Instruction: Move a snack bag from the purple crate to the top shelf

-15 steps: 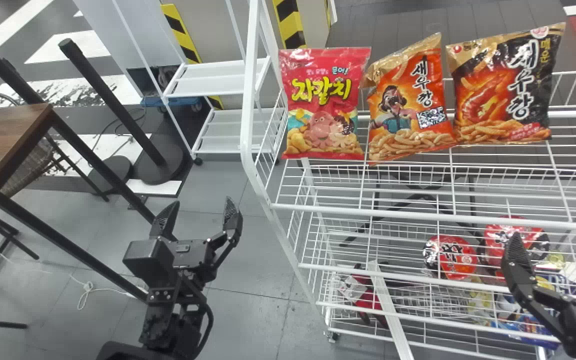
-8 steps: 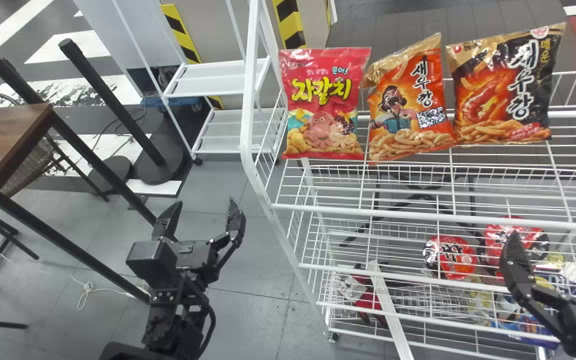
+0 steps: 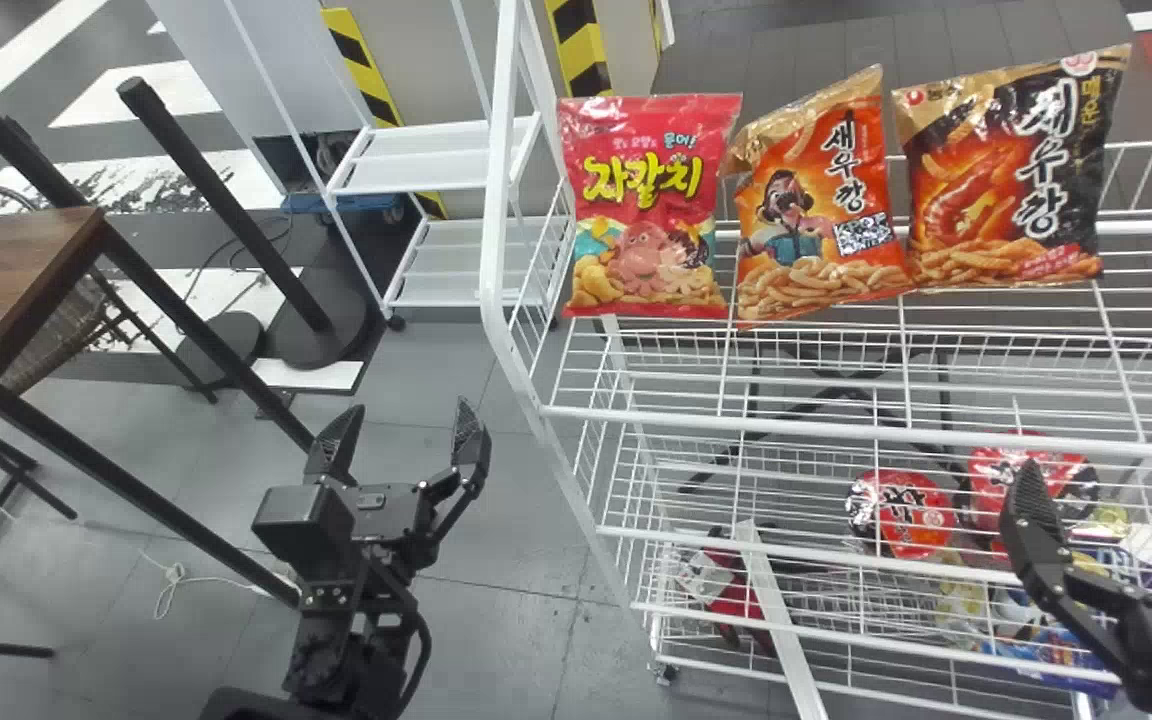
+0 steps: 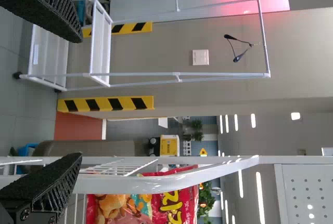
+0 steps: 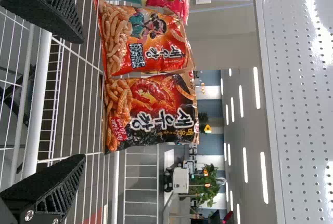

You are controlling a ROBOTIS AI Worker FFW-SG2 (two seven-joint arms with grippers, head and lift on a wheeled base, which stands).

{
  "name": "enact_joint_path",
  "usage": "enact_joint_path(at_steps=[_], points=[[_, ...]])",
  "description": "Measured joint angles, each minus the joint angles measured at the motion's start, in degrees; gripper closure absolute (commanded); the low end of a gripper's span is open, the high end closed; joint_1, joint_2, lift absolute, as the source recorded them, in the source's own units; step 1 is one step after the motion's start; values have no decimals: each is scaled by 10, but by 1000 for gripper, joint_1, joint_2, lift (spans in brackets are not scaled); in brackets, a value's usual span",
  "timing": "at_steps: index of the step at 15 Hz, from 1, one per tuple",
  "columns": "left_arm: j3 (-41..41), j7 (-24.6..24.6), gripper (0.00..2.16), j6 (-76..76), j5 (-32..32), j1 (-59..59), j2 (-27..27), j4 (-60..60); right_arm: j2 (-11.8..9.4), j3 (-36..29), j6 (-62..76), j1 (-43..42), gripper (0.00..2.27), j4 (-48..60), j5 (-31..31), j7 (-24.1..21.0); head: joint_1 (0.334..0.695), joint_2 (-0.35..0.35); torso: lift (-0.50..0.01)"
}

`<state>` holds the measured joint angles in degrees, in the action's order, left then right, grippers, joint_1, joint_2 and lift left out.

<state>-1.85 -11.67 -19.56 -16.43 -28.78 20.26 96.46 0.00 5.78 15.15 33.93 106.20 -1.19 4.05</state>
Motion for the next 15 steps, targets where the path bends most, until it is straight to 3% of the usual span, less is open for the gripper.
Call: enact_joint_path(at_steps=[15], points=[[1, 1, 9, -5, 0, -1, -1, -5, 0, 2, -1, 0, -2, -3, 3, 3, 695, 308, -78]])
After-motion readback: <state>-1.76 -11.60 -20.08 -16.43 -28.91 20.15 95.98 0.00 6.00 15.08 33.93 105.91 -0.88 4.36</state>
